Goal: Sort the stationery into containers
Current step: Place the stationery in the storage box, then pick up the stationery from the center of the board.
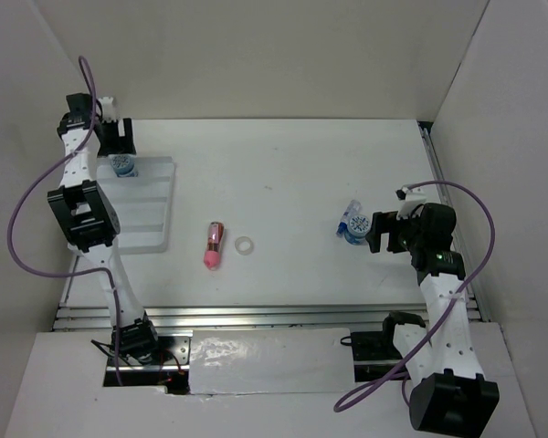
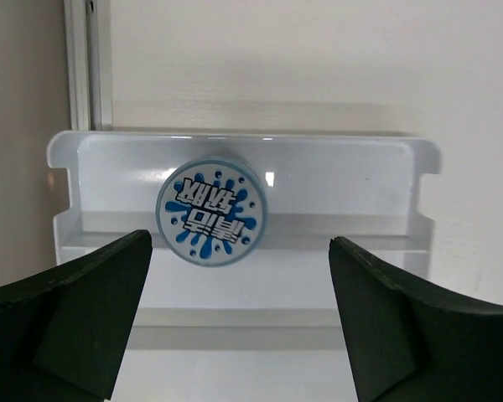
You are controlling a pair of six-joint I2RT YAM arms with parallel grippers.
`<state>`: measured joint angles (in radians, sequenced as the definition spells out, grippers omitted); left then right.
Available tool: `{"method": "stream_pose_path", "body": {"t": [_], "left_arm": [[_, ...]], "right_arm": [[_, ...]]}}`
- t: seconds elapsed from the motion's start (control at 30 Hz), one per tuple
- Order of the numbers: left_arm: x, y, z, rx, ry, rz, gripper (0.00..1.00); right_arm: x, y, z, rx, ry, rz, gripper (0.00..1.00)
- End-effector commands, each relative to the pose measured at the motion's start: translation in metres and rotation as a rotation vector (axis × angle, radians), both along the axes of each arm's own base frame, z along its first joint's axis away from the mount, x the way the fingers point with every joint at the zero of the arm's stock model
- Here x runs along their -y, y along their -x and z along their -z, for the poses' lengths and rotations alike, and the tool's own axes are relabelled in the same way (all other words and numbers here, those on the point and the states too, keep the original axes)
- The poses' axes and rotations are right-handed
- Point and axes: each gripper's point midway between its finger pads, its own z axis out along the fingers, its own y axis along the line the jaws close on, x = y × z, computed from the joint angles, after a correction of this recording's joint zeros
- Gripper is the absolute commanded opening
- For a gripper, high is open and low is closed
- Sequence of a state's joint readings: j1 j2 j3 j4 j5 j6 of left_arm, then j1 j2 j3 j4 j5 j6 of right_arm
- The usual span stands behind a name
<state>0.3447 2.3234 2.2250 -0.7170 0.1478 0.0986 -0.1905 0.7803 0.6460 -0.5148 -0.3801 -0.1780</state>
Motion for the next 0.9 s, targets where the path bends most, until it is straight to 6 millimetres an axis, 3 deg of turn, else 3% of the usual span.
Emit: {"method": "stream_pose_path", "body": {"t": [0.0, 0.1, 0.27, 0.43, 0.87], "left_arm": [[0.025, 0.003, -0.091, 0.17, 0.011, 0.064, 0.99], [0.042, 0.017, -0.114, 0.205, 0.011, 0.102, 0.99], [0.069, 0.039, -0.129, 0.212, 0.009, 0.147, 0.99], [0.085, 0.056, -0.125, 0.192, 0.038, 0.172, 0.99], [0.093, 0.077, -0.093, 0.12, 0.069, 0.194, 0.99]], "right_arm": [[0.005, -0.005, -0.018, 0.044, 0.035, -0.008, 0.99], [0.005, -0.002, -0.014, -0.005, 0.062, -0.046, 0.99], [0.01, -0.01, 0.003, -0.135, 0.086, -0.074, 1.0], [0.001, -0.034, 0.013, -0.204, 0.075, -0.103, 1.0], [-0.037, -0.072, 0.062, -0.333, 0.121, -0.162, 1.0]]}}
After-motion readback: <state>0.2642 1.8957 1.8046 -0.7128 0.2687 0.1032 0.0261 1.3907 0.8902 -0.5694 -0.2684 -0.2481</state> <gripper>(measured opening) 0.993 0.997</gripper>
